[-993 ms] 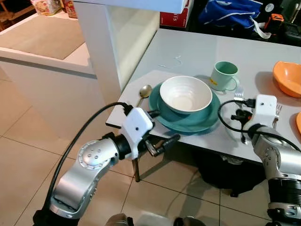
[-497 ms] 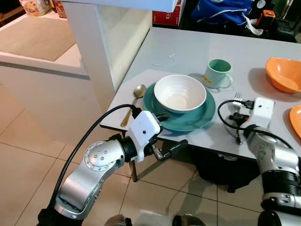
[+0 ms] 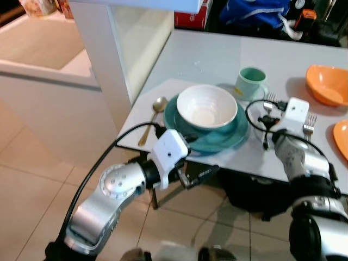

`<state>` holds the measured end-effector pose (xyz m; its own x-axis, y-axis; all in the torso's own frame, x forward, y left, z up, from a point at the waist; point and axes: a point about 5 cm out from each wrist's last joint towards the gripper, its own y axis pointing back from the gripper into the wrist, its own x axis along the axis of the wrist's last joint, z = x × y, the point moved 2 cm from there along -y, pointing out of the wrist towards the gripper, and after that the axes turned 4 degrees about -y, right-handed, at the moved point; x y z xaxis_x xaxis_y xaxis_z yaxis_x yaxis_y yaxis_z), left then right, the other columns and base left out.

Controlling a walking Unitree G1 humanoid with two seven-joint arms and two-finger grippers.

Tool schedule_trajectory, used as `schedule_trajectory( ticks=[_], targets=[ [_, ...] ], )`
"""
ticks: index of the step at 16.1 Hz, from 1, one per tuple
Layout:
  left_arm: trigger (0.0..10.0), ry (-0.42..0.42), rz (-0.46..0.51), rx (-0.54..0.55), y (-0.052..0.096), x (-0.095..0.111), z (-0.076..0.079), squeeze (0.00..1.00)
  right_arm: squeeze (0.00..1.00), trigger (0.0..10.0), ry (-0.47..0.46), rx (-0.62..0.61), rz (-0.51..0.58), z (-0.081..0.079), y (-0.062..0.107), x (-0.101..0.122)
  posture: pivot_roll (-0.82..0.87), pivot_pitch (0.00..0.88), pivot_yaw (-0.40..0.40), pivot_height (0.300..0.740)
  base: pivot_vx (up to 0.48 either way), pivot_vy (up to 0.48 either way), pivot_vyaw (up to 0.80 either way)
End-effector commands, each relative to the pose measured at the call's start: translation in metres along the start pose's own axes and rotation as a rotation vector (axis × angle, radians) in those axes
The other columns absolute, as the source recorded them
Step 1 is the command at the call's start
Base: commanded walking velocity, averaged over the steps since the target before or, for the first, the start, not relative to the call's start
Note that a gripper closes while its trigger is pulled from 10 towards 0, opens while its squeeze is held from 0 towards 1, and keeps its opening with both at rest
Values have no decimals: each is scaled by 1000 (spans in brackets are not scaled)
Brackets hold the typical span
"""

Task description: Setting the table

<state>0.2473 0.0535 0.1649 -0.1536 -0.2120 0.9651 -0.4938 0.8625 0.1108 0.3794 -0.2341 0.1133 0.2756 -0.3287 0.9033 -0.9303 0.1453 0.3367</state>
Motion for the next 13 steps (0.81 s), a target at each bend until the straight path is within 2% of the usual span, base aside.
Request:
schedule_trajectory(
  ticks=[1, 8, 9, 10, 11, 13],
  targets=[
    [10000, -7, 1, -23, 0, 3, 4, 0, 0, 10000, 13, -14, 4, 0, -2, 0, 12, 115, 0, 740, 0, 0, 0],
    [10000, -9, -14, -16, 3, 2, 3, 0, 0, 10000, 46, -8, -21, -4, -10, -10, 26, 117, -7, 740, 0, 0, 0],
    [10000, -12, -17, -15, 3, 2, 2, 0, 651, 10000, 60, 1, -23, -6, -10, -10, 26, 113, -6, 740, 0, 0, 0],
    [10000, -13, -18, -15, 3, 2, 2, 0, 651, 10000, 68, 4, -23, -7, -11, -10, 26, 112, -6, 740, 0, 0, 0],
    [10000, -14, -18, -15, 3, 2, 2, 0, 1000, 10000, 74, 4, -22, -6, -11, -10, 26, 110, -5, 740, 0, 0, 0],
    [10000, -16, -18, -16, 2, 3, 1, 0, 1000, 10000, 78, -1, -17, -5, -12, -9, 22, 105, -3, 740, 0, 0, 0]
  ],
)
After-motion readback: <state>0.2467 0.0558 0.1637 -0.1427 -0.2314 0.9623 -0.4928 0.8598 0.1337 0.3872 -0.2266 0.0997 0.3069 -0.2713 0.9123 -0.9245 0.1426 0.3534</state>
